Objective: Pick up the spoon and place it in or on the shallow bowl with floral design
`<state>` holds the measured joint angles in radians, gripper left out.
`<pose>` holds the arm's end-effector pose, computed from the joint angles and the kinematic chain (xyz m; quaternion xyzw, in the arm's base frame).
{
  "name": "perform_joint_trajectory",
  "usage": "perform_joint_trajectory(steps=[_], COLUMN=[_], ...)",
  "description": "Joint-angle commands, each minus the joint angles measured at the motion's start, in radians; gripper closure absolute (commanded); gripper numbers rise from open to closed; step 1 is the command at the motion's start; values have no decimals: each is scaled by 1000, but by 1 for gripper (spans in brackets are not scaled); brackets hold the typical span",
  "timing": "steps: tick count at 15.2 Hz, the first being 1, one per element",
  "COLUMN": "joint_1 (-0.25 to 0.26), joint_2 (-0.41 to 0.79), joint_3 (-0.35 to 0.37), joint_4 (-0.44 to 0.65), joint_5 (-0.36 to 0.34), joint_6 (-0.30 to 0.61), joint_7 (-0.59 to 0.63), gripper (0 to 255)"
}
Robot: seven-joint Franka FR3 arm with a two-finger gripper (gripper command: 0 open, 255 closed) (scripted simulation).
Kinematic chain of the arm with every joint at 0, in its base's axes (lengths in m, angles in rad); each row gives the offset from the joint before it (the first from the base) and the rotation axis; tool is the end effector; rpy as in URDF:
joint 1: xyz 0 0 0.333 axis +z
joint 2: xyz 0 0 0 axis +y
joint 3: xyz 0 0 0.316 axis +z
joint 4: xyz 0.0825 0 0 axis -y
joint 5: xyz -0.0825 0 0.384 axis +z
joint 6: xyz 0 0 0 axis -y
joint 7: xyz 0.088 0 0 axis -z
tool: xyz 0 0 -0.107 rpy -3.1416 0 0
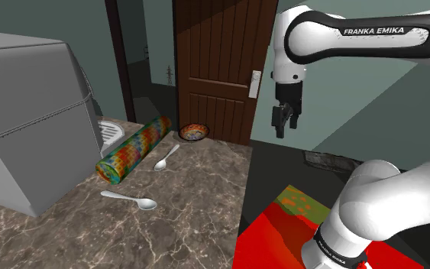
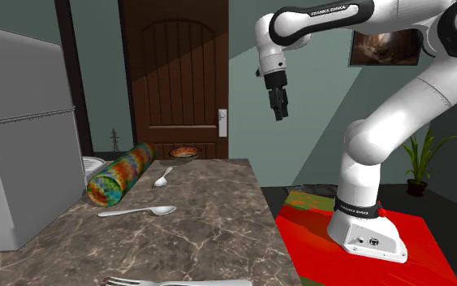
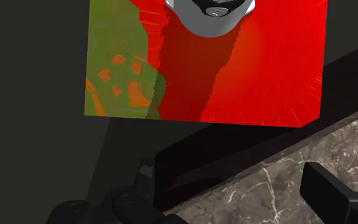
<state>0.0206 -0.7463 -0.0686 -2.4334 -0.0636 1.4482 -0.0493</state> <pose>0.2968 -0.0256 0.5329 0.9927 0.0124 -0.1199 0.0040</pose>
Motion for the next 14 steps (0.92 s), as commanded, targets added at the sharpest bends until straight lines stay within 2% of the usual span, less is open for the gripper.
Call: perform_joint_trajectory(steps=[1, 8, 14], joint_1=[0, 4, 4], joint_2=[0, 130, 292], joint_3=[0, 109, 191], joint_4=[0, -17, 26], joint_5=[0, 151, 243], joint_6=[0, 185, 356], joint_7=[0, 270, 478], gripper=[0, 0, 0])
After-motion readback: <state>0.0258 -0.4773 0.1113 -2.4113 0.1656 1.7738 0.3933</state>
